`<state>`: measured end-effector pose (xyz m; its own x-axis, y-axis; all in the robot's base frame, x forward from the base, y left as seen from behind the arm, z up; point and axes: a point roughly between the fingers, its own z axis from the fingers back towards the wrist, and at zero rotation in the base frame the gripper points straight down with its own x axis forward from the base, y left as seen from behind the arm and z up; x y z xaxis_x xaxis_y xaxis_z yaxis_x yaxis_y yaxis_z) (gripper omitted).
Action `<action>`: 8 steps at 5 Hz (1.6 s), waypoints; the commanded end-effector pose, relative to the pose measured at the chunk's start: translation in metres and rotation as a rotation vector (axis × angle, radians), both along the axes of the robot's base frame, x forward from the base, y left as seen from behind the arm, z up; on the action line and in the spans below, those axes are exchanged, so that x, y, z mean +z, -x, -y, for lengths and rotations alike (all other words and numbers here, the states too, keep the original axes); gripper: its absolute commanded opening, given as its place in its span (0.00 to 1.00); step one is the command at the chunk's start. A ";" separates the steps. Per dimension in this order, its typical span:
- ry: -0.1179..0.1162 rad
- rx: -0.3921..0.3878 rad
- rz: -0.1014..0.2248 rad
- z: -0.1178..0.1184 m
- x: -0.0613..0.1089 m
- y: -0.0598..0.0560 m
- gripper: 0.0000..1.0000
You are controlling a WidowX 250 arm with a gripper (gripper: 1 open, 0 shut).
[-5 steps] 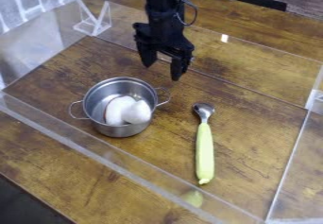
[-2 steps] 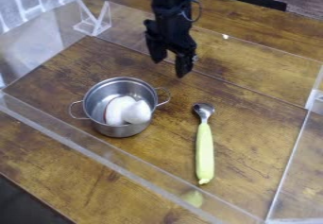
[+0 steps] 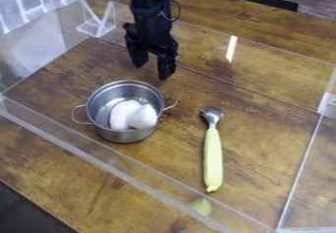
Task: Move the green spoon to the right
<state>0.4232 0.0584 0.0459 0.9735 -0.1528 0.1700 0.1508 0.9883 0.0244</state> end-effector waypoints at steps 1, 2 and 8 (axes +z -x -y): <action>-0.015 0.073 0.131 -0.011 0.054 -0.014 1.00; 0.003 -0.047 0.135 0.003 0.067 -0.011 1.00; 0.017 -0.134 0.057 0.008 0.050 -0.016 1.00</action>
<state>0.4330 0.0433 0.0750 0.9393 -0.2932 0.1783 0.2983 0.9545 -0.0019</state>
